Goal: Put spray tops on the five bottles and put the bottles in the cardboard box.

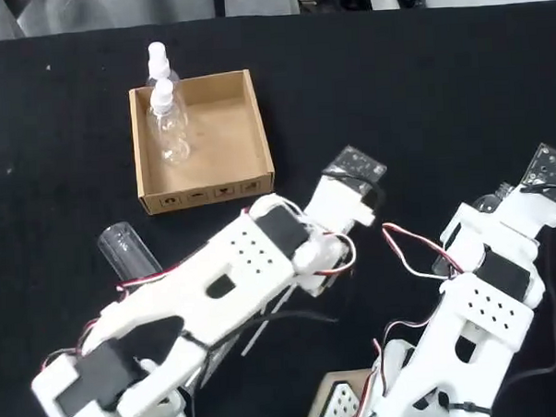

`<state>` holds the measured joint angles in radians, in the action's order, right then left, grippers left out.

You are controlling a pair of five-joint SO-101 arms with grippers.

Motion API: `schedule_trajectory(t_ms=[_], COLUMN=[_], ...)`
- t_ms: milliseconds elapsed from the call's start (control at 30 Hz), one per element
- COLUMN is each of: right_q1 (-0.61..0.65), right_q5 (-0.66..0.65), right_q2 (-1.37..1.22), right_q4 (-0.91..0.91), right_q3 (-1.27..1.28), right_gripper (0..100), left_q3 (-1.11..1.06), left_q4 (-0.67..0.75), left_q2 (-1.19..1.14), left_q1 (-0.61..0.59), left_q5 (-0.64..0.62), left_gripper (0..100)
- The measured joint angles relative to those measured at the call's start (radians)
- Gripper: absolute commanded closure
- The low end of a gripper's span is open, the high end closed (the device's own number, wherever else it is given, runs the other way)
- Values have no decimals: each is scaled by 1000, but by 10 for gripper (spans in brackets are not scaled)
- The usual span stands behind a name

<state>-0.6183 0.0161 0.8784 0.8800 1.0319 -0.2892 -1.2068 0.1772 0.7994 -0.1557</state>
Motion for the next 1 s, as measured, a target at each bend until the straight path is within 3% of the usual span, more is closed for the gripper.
schedule_trajectory(t_ms=[700,1000], right_q1=[123,141], right_q5=[0,0], right_q2=[0,0], right_q4=[0,0], right_q3=[12,12], right_gripper=[901,902], left_q3=[-107,-229], left_q4=[0,137], left_q2=[307,407], left_q1=[-98,-127], left_q5=[-140,-140], left_gripper=[970,971])
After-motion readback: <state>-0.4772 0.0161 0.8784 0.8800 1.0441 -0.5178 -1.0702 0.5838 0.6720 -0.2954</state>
